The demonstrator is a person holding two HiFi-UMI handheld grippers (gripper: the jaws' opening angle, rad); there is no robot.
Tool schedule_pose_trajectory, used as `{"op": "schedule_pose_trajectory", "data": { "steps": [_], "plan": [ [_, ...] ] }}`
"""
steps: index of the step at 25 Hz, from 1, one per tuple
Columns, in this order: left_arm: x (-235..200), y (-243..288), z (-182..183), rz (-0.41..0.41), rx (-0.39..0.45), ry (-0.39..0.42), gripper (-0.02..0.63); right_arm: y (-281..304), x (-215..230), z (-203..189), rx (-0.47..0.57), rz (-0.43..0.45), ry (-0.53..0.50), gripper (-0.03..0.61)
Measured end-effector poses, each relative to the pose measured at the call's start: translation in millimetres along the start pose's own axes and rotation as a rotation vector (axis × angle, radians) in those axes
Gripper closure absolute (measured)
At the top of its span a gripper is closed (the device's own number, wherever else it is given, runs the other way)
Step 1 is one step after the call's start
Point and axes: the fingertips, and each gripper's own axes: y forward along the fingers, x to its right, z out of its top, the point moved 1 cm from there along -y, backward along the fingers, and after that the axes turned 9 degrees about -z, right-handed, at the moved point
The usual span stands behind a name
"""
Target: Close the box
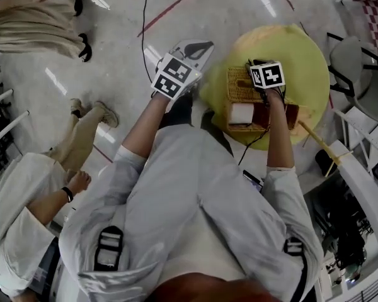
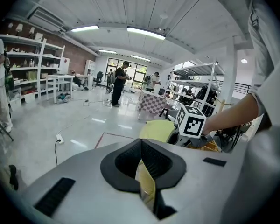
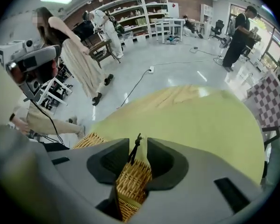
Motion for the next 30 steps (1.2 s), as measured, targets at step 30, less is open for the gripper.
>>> {"op": "schedule_pose_trajectory", "data": {
  "steps": [30],
  "plan": [
    [37, -17, 38, -0.086, 0.049, 0.099, 0.586, -111, -13, 27, 0.16, -0.049, 0.033, 0.541]
  ]
}}
